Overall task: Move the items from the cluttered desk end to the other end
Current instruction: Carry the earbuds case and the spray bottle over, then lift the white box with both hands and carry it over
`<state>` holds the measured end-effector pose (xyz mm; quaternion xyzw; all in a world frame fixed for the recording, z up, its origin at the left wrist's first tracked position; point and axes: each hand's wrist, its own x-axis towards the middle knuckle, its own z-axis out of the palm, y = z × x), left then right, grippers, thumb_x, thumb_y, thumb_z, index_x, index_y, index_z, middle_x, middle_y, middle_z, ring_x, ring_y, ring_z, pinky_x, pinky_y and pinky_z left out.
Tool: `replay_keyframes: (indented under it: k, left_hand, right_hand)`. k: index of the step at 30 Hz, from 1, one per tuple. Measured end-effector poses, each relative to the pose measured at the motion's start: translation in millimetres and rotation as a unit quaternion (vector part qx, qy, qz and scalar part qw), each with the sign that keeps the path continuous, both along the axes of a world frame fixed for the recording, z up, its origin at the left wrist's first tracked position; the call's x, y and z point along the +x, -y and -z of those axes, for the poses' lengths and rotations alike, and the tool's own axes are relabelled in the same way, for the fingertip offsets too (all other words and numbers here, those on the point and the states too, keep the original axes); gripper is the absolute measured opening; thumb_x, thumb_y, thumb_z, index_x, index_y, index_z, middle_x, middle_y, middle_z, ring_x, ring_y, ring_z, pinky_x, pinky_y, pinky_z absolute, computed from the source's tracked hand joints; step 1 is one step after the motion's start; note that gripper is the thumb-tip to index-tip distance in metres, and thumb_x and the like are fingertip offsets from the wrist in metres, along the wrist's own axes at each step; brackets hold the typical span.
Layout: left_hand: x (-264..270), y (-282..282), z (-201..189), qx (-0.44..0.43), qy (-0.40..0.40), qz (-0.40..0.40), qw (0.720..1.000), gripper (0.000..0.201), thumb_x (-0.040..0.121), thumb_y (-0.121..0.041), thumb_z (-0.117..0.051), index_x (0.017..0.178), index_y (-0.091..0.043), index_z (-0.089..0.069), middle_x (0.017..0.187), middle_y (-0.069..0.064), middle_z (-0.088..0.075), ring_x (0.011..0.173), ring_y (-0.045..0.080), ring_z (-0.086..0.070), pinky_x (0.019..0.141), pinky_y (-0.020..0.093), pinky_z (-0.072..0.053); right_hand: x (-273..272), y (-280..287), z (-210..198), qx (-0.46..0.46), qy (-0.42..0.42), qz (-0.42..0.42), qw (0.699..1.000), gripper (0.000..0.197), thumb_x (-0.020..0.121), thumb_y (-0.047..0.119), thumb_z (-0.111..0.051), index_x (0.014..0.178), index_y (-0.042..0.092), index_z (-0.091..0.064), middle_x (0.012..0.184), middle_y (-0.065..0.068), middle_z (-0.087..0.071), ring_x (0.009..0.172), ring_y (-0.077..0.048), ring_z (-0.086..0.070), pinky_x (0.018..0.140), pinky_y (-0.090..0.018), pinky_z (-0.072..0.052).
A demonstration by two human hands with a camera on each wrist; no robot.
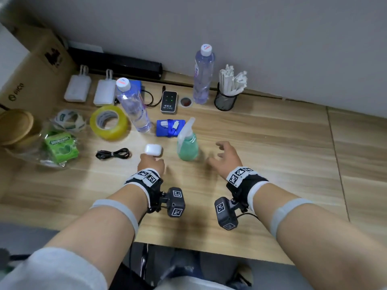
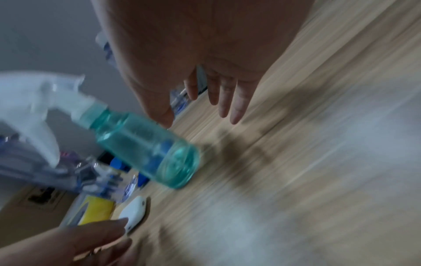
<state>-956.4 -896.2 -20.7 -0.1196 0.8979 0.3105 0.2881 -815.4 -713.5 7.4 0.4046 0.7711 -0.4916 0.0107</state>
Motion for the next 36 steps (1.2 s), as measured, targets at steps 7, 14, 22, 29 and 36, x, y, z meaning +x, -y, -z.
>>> replay_keyframes:
  k: [7,14,22,29,36]
  left_hand:
    - [105.9,-95.6,-16.4,0.066,0.09,0.135,0.985,0.018,0.087,-0.019,-0.057,0.094,-0.004,-0.063,0.086,0.009,-0.07,0.079,0.028,-0.069,0.076,0.038,-0.056]
    - [276.5,-226.8,-59.2,0.16,0.064,0.22,0.96,0.023,0.099,-0.018,-0.049,0.117,-0.007,-0.056,0.092,0.01,-0.065,0.062,0.016,-0.061,0.055,0.025,-0.046]
    - [480.4,-383.4,-109.8,0.258,0.109,0.319,0.906,0.004,0.099,-0.014,-0.051,0.097,-0.013,-0.054,0.073,0.002,-0.061,0.057,0.016,-0.058,0.056,0.025,-0.042]
    - [601.2,-479.2,-140.5,0.288,0.112,0.414,0.856,0.004,0.1,-0.014,-0.052,0.098,-0.012,-0.055,0.075,0.002,-0.062,0.06,0.016,-0.059,0.057,0.026,-0.043]
    - [682.3,-590.5,-131.2,0.298,0.13,0.445,0.835,0.004,0.099,-0.013,-0.053,0.1,-0.01,-0.056,0.074,0.002,-0.062,0.06,0.016,-0.058,0.058,0.025,-0.043]
  right_hand:
    - [127.1,-64.5,-22.8,0.009,-0.021,0.081,0.996,0.044,0.086,0.026,-0.07,0.127,0.019,-0.054,0.131,-0.007,-0.051,0.105,-0.018,-0.061,0.095,-0.033,-0.05]
    - [322.0,-158.1,-42.0,0.022,-0.035,0.202,0.979,0.025,0.087,0.028,-0.069,0.11,0.021,-0.063,0.113,-0.002,-0.062,0.094,-0.016,-0.061,0.082,-0.025,-0.043]
    - [558.0,-267.2,-73.5,0.059,-0.051,0.345,0.935,0.01,0.081,0.029,-0.07,0.09,0.026,-0.065,0.089,0.004,-0.066,0.091,-0.023,-0.067,0.086,-0.051,-0.057]
    - [696.3,-331.6,-95.5,0.072,-0.061,0.446,0.89,0.007,0.08,0.032,-0.069,0.081,0.032,-0.062,0.091,0.003,-0.068,0.094,-0.027,-0.07,0.089,-0.052,-0.057]
    - [779.2,-414.1,-94.7,0.069,-0.045,0.48,0.874,0.009,0.08,0.032,-0.069,0.085,0.031,-0.062,0.09,0.004,-0.066,0.092,-0.027,-0.069,0.087,-0.051,-0.057]
